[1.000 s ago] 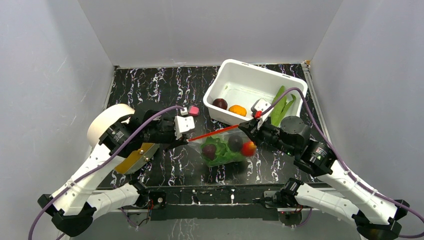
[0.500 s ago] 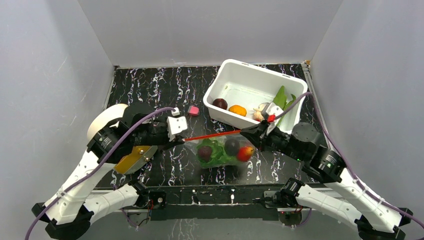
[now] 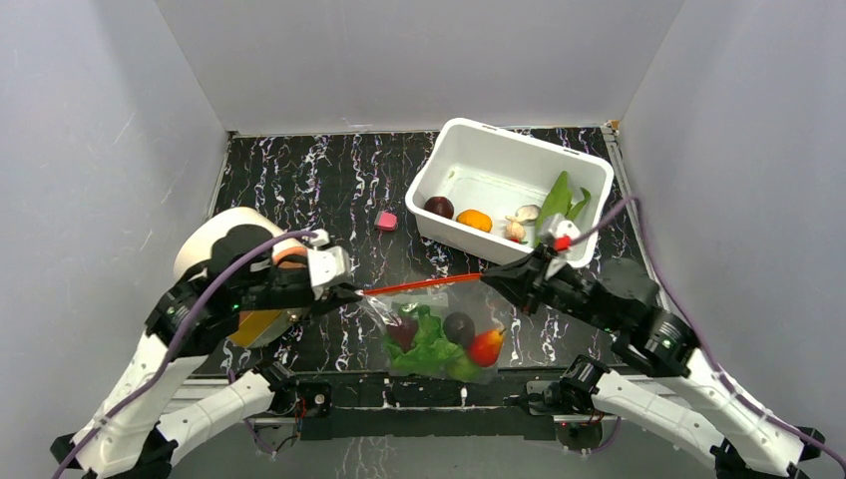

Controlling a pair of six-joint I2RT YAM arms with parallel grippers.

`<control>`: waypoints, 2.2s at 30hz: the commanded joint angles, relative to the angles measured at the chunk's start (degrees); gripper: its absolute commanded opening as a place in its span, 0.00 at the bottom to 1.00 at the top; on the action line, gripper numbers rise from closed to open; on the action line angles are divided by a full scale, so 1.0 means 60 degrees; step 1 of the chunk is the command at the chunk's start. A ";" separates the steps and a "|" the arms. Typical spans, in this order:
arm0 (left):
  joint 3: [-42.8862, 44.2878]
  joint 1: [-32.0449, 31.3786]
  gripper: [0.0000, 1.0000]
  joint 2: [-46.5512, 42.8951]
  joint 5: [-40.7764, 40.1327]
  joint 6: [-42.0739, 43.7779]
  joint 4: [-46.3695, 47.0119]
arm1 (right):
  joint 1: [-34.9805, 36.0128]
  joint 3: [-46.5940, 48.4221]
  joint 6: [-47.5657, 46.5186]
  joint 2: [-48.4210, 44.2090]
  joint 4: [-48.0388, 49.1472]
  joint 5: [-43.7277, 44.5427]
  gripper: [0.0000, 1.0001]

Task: Place the food in the zip-top bag and seal the zipper
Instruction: Place the zipper food storage bag at the center of the board, then reset both arms

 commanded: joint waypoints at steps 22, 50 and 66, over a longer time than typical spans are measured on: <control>-0.3151 0.0179 0.03 0.1828 -0.6037 -0.1082 0.1972 | -0.1841 -0.0298 -0.0873 0.5391 0.3737 0.1608 0.75; -0.0059 0.0179 0.99 0.2443 -0.6993 -0.5525 0.3689 | -0.1856 0.2509 0.3236 0.3082 -0.0185 0.5224 0.98; 0.0115 0.0179 0.98 0.1148 -0.7893 -0.6380 0.4651 | -0.1849 0.3289 0.4112 0.2882 -0.0999 0.4896 0.98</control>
